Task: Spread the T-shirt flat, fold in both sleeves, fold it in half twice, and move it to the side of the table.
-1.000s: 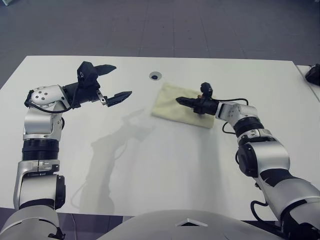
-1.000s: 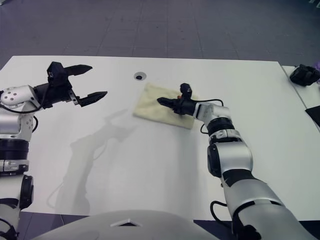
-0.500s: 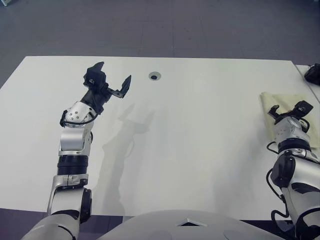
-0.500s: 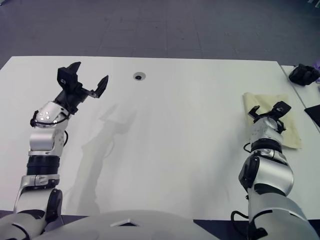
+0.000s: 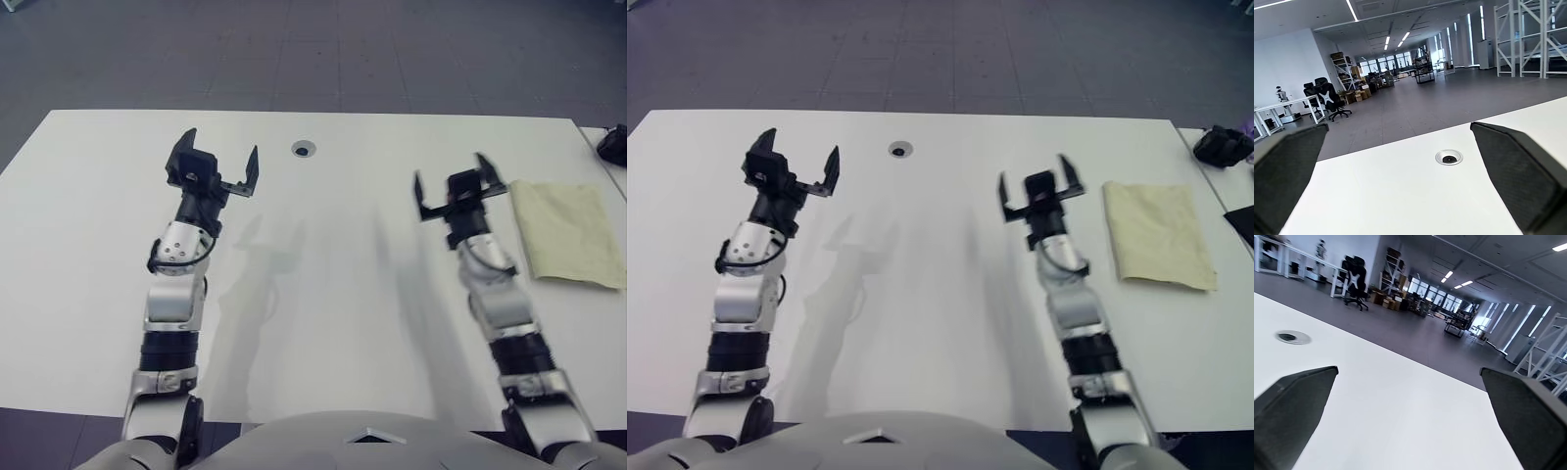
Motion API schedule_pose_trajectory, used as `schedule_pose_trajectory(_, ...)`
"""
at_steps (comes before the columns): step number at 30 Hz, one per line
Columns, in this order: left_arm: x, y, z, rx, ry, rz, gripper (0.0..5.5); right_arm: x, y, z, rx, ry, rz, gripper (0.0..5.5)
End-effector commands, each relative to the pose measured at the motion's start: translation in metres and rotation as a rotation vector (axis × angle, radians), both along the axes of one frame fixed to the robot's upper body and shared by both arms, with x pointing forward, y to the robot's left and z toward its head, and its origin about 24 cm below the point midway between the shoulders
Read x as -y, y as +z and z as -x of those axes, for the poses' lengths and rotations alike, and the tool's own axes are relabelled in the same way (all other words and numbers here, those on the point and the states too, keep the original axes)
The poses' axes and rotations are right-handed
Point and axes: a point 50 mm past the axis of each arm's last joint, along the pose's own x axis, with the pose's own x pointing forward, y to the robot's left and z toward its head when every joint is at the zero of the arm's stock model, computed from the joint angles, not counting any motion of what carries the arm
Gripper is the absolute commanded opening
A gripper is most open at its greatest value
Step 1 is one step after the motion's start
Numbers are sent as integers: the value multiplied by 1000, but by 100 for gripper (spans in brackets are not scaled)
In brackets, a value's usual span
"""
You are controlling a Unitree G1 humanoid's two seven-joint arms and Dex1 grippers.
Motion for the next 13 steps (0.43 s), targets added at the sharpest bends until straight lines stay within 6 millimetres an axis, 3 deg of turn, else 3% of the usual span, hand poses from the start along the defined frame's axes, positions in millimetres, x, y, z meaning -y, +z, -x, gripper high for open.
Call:
schedule_pose_trajectory(1,14,-5,6,16,30,11,513,1,7,4,48,-53,-42,493)
schedule_pose_trajectory(8,16,3,14,114,56,-46,393,1,-5,5,-28,-163,-121,379)
schedule_pose_trajectory(13,14,6,10,126,52,-43,308,-12,-9,10,-41,-166,-158,298)
